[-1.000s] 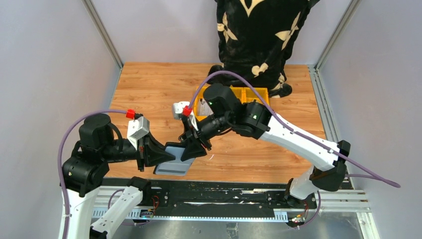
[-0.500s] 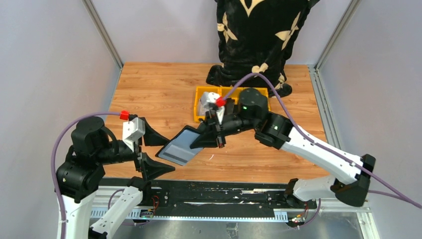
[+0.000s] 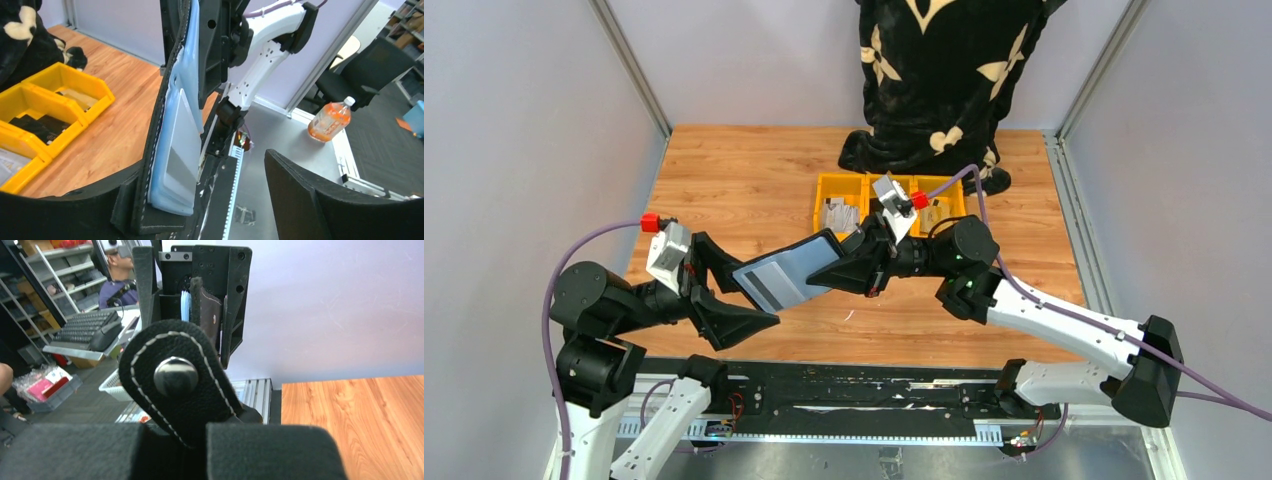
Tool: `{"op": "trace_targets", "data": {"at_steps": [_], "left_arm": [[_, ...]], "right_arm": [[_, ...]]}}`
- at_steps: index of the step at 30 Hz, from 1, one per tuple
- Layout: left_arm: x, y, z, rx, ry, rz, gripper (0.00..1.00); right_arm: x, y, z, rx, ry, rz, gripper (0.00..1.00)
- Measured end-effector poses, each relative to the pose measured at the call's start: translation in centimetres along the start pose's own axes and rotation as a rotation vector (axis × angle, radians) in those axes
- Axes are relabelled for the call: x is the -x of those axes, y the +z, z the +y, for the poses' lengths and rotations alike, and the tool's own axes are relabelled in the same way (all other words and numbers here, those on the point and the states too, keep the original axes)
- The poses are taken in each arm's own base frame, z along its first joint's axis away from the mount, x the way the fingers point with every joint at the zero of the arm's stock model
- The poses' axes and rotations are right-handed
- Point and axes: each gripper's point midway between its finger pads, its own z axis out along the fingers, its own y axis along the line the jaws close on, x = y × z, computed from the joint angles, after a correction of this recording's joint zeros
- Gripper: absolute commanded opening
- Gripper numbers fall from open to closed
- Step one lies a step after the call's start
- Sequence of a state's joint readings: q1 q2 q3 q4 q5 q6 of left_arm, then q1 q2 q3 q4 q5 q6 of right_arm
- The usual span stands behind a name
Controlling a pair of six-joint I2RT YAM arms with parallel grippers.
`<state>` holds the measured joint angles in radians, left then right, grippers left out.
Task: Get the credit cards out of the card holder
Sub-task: Remove the credit card from the card holder.
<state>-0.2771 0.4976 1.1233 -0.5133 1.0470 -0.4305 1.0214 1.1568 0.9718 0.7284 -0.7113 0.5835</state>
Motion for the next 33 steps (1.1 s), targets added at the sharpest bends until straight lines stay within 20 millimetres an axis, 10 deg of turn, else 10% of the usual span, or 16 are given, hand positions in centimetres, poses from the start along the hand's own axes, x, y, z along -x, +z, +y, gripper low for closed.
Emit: {"op": "trace_targets", "data": {"at_steps": [15,22,28,33], "left_arm": [[1.3,0.6,1.7,0.067,-0.064,-0.069,0.01],[0.7,1.0,3.3,0.113,-0.087,-0.019,0.00],[-1.7,0.9,8.1,0.286,-0.133,0.150,0.00],[-5.6,0.3,11.4,0.386,-0.216,0.320,0.00]], "right_arm": [[0.7,0.6,0.4,-0.019,0.030,-0.185,0.06],[0.0,0.1,-1.5,-0.113,0.077,-0.186,0.51],[1.6,-4.4,-6.3,-0.429,0.108,-0.193,0.56],[2.6,-5.4,-6.5,-0.504,0.116,-0.174,0.56]]}}
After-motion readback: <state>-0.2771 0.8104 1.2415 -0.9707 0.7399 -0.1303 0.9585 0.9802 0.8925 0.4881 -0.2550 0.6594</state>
